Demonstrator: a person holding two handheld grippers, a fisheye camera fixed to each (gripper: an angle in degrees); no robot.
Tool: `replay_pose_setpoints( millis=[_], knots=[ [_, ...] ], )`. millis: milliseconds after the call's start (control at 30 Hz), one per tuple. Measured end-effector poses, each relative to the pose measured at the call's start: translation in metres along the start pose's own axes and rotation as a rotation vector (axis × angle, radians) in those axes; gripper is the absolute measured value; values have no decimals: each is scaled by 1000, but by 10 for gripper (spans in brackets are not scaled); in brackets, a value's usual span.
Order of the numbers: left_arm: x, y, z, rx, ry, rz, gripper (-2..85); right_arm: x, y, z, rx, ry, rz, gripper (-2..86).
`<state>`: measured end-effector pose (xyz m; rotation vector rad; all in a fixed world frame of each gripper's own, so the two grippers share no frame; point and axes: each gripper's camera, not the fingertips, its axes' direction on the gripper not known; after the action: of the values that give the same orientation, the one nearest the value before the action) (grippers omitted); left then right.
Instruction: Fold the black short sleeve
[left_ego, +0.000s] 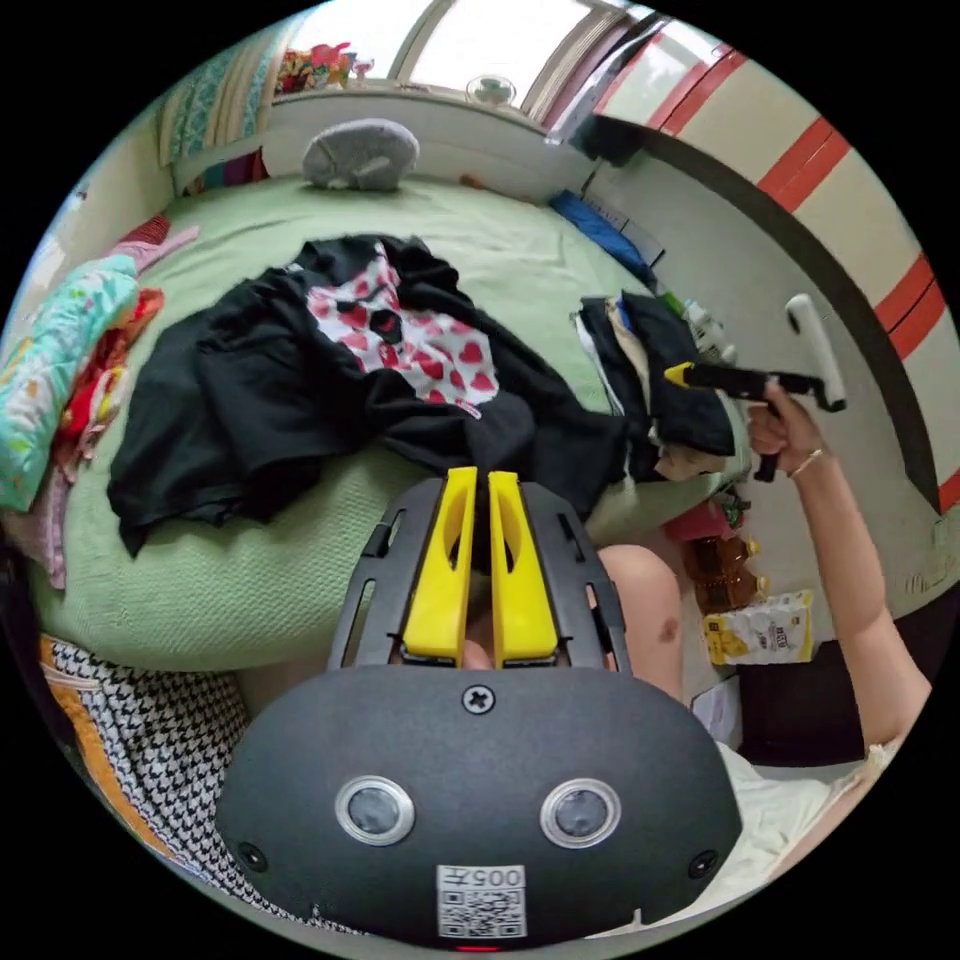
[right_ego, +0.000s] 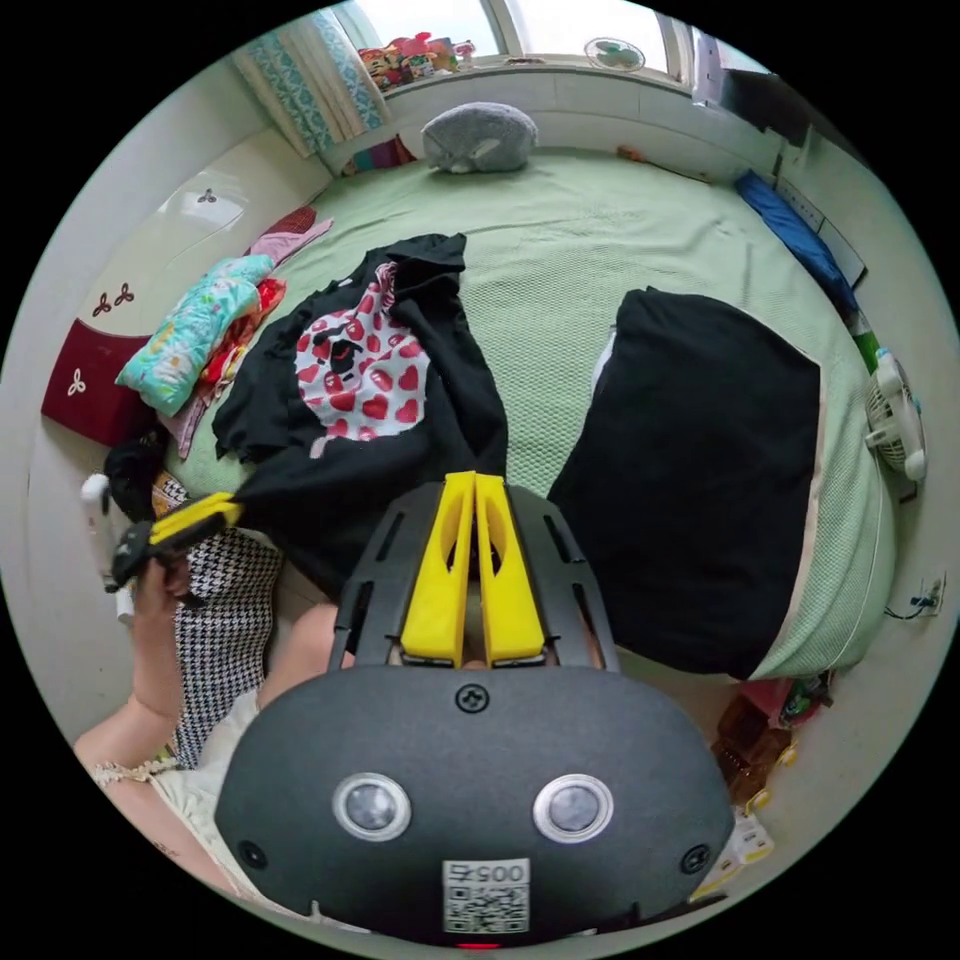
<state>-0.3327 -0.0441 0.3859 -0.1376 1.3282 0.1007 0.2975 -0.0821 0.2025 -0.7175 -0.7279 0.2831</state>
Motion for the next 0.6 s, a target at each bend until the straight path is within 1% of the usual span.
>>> replay_pose_setpoints(
  millis=[67, 200, 267, 400, 467, 500, 600],
  knots=[
    [-10, 14, -43, 55, -57, 6, 30, -5, 13, 4, -21, 17, -12, -8],
    [-37, 35, -87, 87, -119, -31, 31, -17, 34, 24, -74, -17, -35, 5],
    [-59, 47, -97, 75, -217, -79, 33, -26, 47, 41, -89, -22, -47, 38],
    [-93, 65, -78, -21, -230, -161, 48, -39, 61, 72, -150, -48, -50, 98],
    [-107, 78, -56, -88, -225, -207, 68, -51, 68, 93, -191, -30, -52, 122],
    [-109, 82, -52, -90, -219, -212, 75, -54, 70, 98, -198, -14, -53, 124],
    [-118, 98, -31, -103, -179, -240, 107, -69, 77, 118, -212, 141, -72, 134]
  ],
)
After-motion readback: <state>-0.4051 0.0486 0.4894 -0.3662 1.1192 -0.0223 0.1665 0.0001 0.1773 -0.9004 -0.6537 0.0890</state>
